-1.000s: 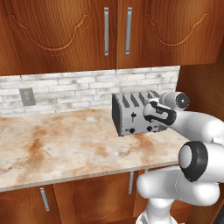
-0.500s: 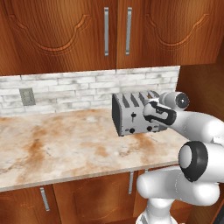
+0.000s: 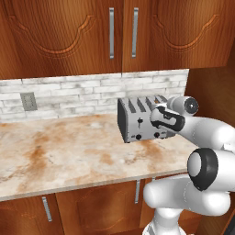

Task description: Start the toaster. Once the lever pops up, take the bread to the plate on the dining counter.

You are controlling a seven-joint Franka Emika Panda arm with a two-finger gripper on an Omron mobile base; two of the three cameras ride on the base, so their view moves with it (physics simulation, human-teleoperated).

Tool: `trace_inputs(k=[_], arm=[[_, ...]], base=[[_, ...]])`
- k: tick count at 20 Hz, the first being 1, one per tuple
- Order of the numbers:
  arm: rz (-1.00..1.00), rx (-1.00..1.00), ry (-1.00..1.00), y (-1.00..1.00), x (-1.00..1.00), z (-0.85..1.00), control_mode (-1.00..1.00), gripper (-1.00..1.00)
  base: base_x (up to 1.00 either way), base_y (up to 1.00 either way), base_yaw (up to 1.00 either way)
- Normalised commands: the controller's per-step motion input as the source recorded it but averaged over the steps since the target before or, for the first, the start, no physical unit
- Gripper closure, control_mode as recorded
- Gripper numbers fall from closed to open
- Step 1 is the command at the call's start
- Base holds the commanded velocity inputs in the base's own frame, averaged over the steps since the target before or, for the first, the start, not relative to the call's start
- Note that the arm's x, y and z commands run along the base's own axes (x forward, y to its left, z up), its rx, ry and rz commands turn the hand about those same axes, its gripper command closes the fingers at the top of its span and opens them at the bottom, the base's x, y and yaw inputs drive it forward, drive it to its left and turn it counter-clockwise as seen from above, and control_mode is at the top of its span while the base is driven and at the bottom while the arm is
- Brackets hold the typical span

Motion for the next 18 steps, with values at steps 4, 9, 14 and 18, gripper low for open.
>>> trace_inputs(k=[4,9,14,18], arm=[[0.0,0.0,0.0,0.0,0.0,0.0,-1.0,-1.0],[0.0,0.0,0.0,0.0,0.0,0.0,-1.0,-1.0],[0.0,0.0,0.0,0.0,0.0,0.0,-1.0,-1.0],[0.0,0.0,0.0,0.0,0.0,0.0,-1.0,-1.0]], base=[[0.0,0.0,0.0],[0.0,0.0,0.0],[0.0,0.0,0.0],[0.0,0.0,0.0]])
